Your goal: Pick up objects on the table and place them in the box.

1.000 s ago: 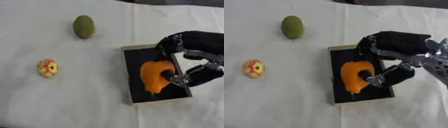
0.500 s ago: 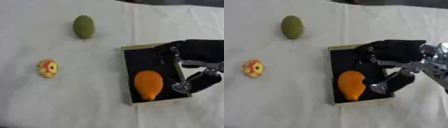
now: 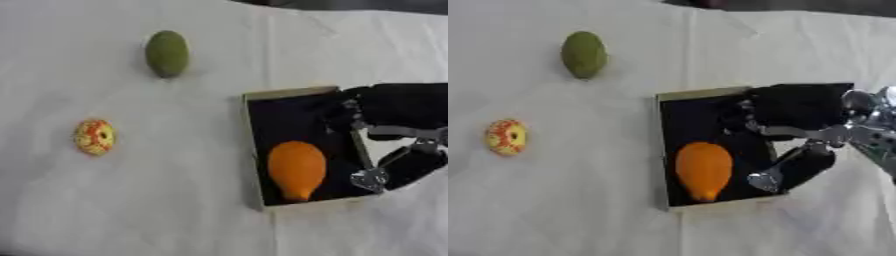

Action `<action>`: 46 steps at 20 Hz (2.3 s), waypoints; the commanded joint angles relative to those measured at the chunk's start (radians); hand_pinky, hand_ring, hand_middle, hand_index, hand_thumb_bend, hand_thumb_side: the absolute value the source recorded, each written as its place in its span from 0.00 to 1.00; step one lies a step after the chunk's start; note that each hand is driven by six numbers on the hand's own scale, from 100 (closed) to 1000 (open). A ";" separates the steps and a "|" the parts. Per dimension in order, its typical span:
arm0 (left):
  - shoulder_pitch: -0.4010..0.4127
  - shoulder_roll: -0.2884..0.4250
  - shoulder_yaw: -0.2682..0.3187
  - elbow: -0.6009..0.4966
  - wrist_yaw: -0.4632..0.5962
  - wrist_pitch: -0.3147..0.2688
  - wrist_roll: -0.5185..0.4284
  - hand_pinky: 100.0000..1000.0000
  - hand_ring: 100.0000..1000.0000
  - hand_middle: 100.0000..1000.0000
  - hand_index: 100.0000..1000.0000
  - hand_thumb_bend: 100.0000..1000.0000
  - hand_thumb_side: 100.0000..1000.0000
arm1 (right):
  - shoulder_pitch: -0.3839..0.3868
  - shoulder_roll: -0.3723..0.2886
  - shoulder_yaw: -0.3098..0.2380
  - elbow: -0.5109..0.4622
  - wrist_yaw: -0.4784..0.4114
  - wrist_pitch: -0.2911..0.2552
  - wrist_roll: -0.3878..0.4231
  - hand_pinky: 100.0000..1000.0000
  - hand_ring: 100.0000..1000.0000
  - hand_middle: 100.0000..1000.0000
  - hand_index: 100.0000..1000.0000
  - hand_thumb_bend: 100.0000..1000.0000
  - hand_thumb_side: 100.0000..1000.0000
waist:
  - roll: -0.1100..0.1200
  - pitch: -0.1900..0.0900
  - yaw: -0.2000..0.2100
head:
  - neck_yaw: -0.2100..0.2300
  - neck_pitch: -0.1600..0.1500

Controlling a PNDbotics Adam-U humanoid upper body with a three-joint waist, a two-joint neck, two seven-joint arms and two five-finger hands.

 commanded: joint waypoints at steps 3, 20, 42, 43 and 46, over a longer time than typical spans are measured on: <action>-0.007 0.026 0.002 -0.018 0.002 -0.008 0.004 0.84 0.64 0.68 0.79 0.00 0.54 | 0.005 -0.056 -0.109 -0.079 -0.053 0.037 -0.125 0.88 0.97 0.69 0.83 0.00 0.20 | 0.010 -0.022 -0.003 | 0.020 -0.003; -0.124 0.528 -0.240 0.312 -0.545 -0.240 -0.158 0.80 0.72 0.74 0.89 0.00 0.18 | 0.143 -0.124 -0.421 -0.116 -0.507 -0.033 -0.636 0.86 0.92 0.62 0.80 0.00 0.25 | 0.027 -0.028 -0.028 | 0.046 0.000; -0.267 0.613 -0.479 0.376 -0.749 -0.422 -0.581 0.90 0.83 0.79 0.87 0.00 0.45 | 0.202 -0.079 -0.482 -0.116 -0.532 -0.008 -0.678 0.87 0.92 0.60 0.78 0.00 0.36 | 0.024 -0.033 -0.043 | 0.036 -0.011; -0.263 0.614 -0.476 0.380 -0.749 -0.419 -0.584 0.90 0.83 0.79 0.87 0.00 0.49 | 0.203 -0.077 -0.482 -0.116 -0.533 -0.006 -0.676 0.87 0.92 0.60 0.78 0.00 0.36 | 0.024 -0.034 -0.042 | 0.037 -0.011; -0.247 0.614 -0.473 0.392 -0.740 -0.403 -0.592 0.90 0.81 0.75 0.84 0.00 0.77 | 0.205 -0.071 -0.482 -0.116 -0.535 -0.001 -0.670 0.87 0.92 0.60 0.78 0.00 0.38 | 0.025 -0.034 -0.040 | 0.038 -0.011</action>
